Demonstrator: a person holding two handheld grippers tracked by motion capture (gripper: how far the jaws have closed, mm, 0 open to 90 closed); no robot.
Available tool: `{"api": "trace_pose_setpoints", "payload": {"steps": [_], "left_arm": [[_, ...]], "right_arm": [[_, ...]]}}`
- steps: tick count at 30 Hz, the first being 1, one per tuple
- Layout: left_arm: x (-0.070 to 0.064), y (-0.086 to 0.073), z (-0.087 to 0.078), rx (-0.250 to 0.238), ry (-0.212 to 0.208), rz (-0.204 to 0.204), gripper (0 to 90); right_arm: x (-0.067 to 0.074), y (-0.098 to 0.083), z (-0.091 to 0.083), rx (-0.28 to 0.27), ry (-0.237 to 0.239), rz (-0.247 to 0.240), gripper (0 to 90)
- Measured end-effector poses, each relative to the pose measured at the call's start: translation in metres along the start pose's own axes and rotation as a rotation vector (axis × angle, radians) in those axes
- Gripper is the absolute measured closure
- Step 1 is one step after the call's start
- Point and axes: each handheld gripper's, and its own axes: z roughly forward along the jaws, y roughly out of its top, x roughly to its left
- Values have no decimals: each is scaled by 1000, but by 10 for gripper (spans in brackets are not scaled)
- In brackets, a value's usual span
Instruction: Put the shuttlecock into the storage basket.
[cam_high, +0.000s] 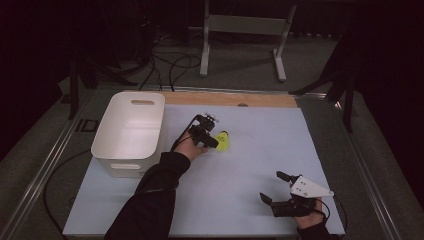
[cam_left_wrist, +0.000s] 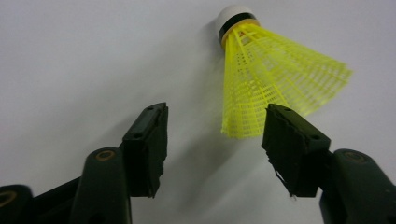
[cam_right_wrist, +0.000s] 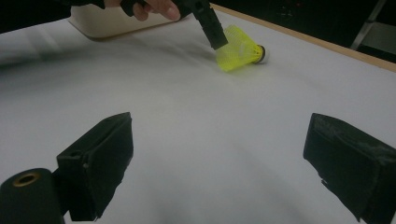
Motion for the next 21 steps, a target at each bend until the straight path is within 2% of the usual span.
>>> {"api": "trace_pose_setpoints", "payload": {"steps": [5, 13, 16, 18, 21], "left_arm": [[0, 3, 5, -14, -5, -10, 487], [-6, 8, 11, 2, -41, 14, 680], [-7, 9, 13, 13, -34, 16, 781], [-7, 9, 13, 10, -49, 9, 858], [-8, 10, 11, 20, -61, 21, 887]], "right_arm": [[0, 0, 0, 1, 2, 2, 82], [-1, 0, -1, 3, 3, 7, 83], [0, 0, -1, 1, 2, 4, 83], [-1, 0, -1, 2, 3, 7, 83], [-1, -1, -1, 5, 3, 6, 83]]}}
